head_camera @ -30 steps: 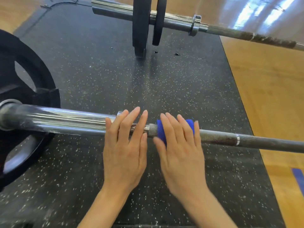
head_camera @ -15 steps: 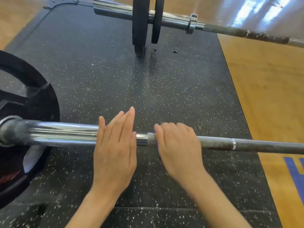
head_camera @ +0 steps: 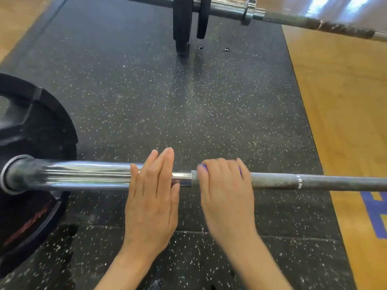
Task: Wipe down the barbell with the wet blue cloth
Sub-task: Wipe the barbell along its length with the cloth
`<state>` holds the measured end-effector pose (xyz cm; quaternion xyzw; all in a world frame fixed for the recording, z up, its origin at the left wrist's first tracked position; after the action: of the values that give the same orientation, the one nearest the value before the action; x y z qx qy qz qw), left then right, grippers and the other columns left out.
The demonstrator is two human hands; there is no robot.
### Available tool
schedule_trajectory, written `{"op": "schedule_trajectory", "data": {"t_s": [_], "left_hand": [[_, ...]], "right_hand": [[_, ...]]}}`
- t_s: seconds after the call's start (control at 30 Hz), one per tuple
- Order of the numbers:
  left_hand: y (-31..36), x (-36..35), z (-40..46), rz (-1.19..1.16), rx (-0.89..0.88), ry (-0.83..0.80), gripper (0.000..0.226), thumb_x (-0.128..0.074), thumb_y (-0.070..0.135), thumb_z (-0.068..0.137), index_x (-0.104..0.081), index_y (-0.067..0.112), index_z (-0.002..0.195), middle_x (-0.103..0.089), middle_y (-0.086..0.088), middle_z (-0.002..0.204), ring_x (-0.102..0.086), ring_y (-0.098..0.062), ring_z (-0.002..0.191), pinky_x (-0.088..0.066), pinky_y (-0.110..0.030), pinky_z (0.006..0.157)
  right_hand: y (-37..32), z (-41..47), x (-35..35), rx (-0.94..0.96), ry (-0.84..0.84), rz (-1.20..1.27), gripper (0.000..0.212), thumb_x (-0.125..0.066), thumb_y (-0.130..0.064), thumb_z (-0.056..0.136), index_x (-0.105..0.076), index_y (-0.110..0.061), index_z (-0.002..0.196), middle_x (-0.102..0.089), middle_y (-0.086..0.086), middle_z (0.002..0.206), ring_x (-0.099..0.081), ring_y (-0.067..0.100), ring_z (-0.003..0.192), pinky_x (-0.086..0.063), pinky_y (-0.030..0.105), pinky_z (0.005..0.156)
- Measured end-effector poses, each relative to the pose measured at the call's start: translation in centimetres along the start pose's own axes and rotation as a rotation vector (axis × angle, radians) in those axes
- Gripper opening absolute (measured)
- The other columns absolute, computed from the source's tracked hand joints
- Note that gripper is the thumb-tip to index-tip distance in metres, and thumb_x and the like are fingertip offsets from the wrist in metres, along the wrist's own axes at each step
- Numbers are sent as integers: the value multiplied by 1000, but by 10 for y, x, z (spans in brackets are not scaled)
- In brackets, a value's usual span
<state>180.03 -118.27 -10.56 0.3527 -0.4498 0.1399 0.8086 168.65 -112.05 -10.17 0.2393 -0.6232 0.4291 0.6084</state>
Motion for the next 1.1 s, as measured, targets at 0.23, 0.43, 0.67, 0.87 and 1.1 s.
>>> {"op": "schedule_trajectory", "data": {"t_s": [0.23,0.43,0.67,0.87,1.1], "left_hand": [[3,12,-13,26,-16,-45,54,-35,25,104,-35,5,154,-41,-7,154,-30,-24,147,5,-34,127],[7,11,-12,92,8,-52,52,-33,21,106,-34,0,153,-44,-13,151,-35,-29,144,0,-36,128],[11,13,-43,82,0,-61,58,-35,20,103,-23,3,157,-29,-9,160,-23,-26,151,-2,-37,128],[16,25,-62,94,5,-104,56,-32,24,104,-28,2,156,-36,-10,156,-27,-26,149,1,-38,128],[16,30,-79,56,9,-121,53,-32,24,105,-31,5,154,-41,-9,152,-33,-26,145,2,-37,128]], "right_hand": [[3,-24,3,75,117,105,41,-33,-37,108,-64,-13,121,-66,1,121,-58,26,121,-31,44,116],[-2,-10,12,-24,88,-10,25,-41,-28,103,-44,-23,78,-53,-5,73,-46,24,71,-47,45,81],[-5,-35,16,-22,-23,-63,35,-26,-32,104,-57,-22,91,-55,-8,85,-43,21,80,-38,40,99],[-20,-22,7,154,-427,-157,21,-53,-11,95,-35,-16,86,-32,-2,70,-39,28,69,-34,33,56],[-6,-70,13,-21,38,-11,43,-24,-31,105,-57,-24,78,-56,-8,73,-47,22,71,-48,50,99]]}}
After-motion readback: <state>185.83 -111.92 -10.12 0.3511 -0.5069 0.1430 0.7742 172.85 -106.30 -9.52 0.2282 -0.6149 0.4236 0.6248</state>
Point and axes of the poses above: each hand's wrist, its own z-axis towards the middle knuckle, its own x-axis out of the back of the hand, y = z × x, the point moved 8 cm from there along z, towards the middle knuckle
